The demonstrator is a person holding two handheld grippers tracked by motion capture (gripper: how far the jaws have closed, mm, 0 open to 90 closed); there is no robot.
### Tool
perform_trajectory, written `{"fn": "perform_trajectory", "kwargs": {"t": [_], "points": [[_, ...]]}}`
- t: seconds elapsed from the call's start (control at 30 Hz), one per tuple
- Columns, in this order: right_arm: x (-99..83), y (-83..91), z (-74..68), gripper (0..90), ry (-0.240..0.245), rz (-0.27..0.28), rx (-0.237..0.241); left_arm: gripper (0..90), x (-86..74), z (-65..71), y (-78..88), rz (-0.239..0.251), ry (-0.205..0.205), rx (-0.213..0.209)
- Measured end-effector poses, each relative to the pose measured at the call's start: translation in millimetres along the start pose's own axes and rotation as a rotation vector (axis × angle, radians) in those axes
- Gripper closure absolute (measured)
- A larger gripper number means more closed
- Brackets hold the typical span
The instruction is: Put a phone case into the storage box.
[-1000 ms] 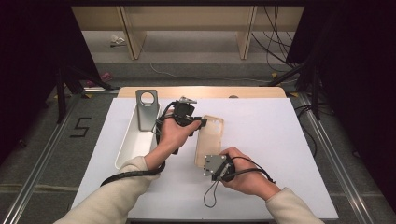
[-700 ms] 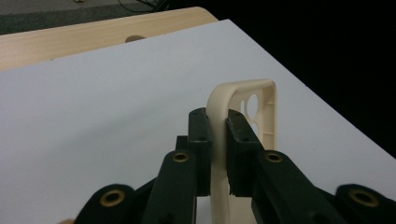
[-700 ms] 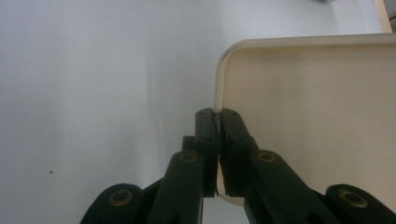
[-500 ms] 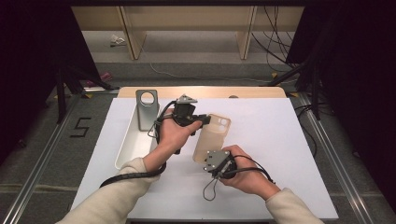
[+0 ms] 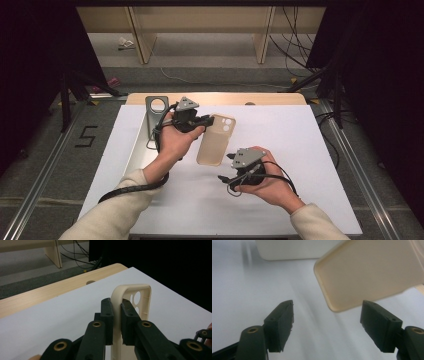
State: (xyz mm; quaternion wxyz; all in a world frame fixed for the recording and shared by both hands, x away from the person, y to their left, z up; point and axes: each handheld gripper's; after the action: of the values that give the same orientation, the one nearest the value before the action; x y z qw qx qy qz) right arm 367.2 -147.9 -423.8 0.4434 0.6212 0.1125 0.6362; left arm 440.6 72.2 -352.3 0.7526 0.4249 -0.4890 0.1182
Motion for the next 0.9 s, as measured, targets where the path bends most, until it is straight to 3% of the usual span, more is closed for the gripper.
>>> {"fn": "perform_trajectory", "kwargs": {"t": [0.23, 0.53, 0.9], "points": [[-6.3, 6.7, 6.7, 23.1, -0.072, 0.046, 0.006, 82.0, 2.9, -6.8, 12.3, 0.033, 0.004, 0.016], [-19.4, 23.7, 19.5, 20.7, -0.156, 0.095, -0.036, 82.0, 8.4, -13.0, 26.5, 0.069, 0.0, 0.024], [-37.0, 41.8, 28.2, 19.9, -0.207, 0.114, -0.095, 82.0, 15.3, -23.5, 47.4, 0.107, 0.001, 0.024]]}}
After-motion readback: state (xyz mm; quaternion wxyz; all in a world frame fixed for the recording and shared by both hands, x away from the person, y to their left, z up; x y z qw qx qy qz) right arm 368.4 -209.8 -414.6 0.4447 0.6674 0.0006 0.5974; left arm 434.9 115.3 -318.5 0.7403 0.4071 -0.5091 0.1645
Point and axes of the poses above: each handheld gripper's, and its own axes: y roughly backward along the jaws, x roughly out of its top, z roughly to its right, and after that the axes turned 6 degrees about -z, right-handed
